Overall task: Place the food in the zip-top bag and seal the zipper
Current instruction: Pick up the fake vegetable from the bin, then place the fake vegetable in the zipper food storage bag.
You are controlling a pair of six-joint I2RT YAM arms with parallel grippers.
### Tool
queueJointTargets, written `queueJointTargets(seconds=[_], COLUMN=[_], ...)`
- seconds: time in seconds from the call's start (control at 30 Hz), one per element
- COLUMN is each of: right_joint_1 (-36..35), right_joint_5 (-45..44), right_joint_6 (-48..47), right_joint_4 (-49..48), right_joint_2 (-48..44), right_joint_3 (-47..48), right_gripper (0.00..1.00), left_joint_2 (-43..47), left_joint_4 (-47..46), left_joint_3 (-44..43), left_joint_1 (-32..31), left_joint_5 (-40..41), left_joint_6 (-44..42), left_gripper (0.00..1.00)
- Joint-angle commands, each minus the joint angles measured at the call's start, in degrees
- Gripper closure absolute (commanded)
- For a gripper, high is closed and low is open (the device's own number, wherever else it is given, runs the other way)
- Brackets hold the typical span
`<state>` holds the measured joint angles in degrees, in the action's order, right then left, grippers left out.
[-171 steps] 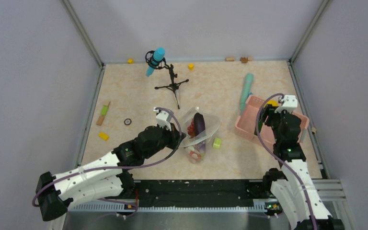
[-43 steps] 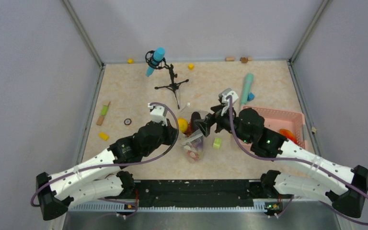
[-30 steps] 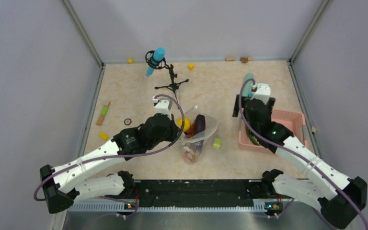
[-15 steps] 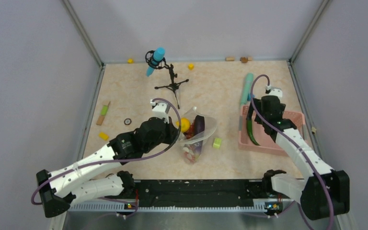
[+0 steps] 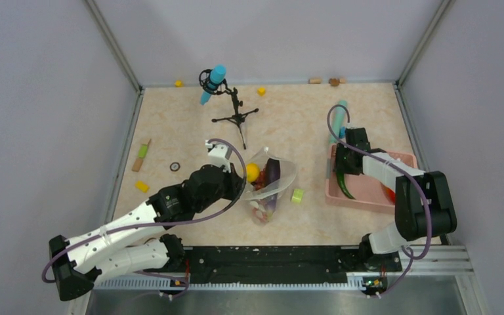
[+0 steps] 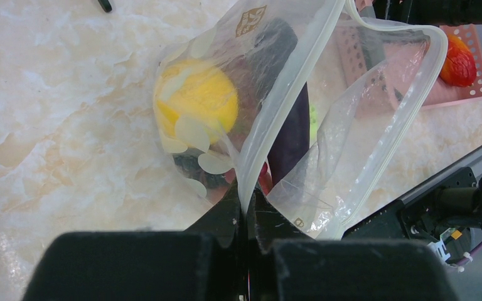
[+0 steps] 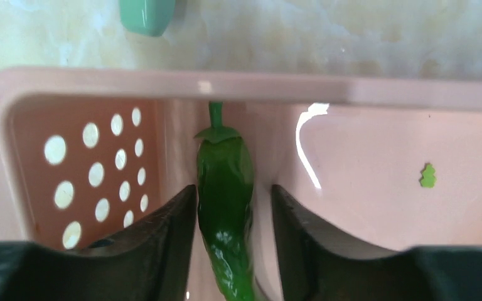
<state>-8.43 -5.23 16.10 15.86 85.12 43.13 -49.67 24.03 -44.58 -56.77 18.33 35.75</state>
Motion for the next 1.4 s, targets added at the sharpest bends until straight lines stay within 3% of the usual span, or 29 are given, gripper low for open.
queueJointTargets(seconds=[0.0,0.1,0.2,0.33,0.47,0.53,0.63,0.73,0.8,0.93,1.03,1.23,1.37], right_joint_1=[0.33,0.27,0.32,0.34,0.29,0.32,0.18,-1.43,-7.66,-30.87,-40.60,-44.96,-48.46], right_joint_5=[0.03,-0.28,-2.42,-6.03,-6.44,0.22,18.90,39.42,44.27,28.78,26.41,23.05,11.81], right_joint_6=[0.83,0.86,1.33,1.81,2.50,2.11,3.43,12.32,16.52,4.10,-0.64,-2.78,-4.71], right_joint_4=[-0.46,0.22,0.70,2.95,2.66,-1.17,-10.57,-27.02,-37.22,-33.02,-37.38,-48.38,-54.50], right_joint_2=[2.81,2.62,-0.57,-11.68,-26.39,-33.51,-41.63,-43.87,-43.19,-38.61,-33.59,-23.45,-20.03], right_joint_3=[3.23,3.53,2.86,1.20,-0.14,-1.59,-3.70,-5.96,-6.30,-0.29,1.15,1.49,-2.41], right_gripper=[0.64,0.82,0.92,1.00,1.00,1.00,1.00,1.00,1.00,1.00,1.00,1.00,1.00], left_joint_2=[1.63,2.05,2.02,1.85,2.25,2.35,2.39,2.18,1.88,1.64,2.11,3.96,5.08], left_joint_4=[-3.45,-4.12,-4.76,-5.14,-5.49,-5.61,-5.82,-5.93,-6.17,-6.19,-6.11,-6.21,-6.48], left_joint_3=[0.58,1.10,1.41,1.25,1.49,1.60,1.80,1.86,1.94,2.04,2.19,2.73,3.15], left_joint_1=[0.01,0.01,0.04,0.00,0.05,0.00,0.02,0.07,0.00,0.00,0.00,0.00,0.00], left_joint_5=[-1.06,-1.18,-0.98,-1.26,-1.32,-1.75,-0.91,-1.43,-1.28,-1.41,-0.63,-1.06,-0.54], left_joint_6=[-0.95,-1.03,-1.16,-1.48,-1.40,-1.42,-1.59,-1.35,-1.30,-0.95,-1.11,-1.23,-1.16], left_gripper=[1.00,1.00,1.00,1.00,1.00,1.00,1.00,1.00,1.00,1.00,1.00,1.00,1.00])
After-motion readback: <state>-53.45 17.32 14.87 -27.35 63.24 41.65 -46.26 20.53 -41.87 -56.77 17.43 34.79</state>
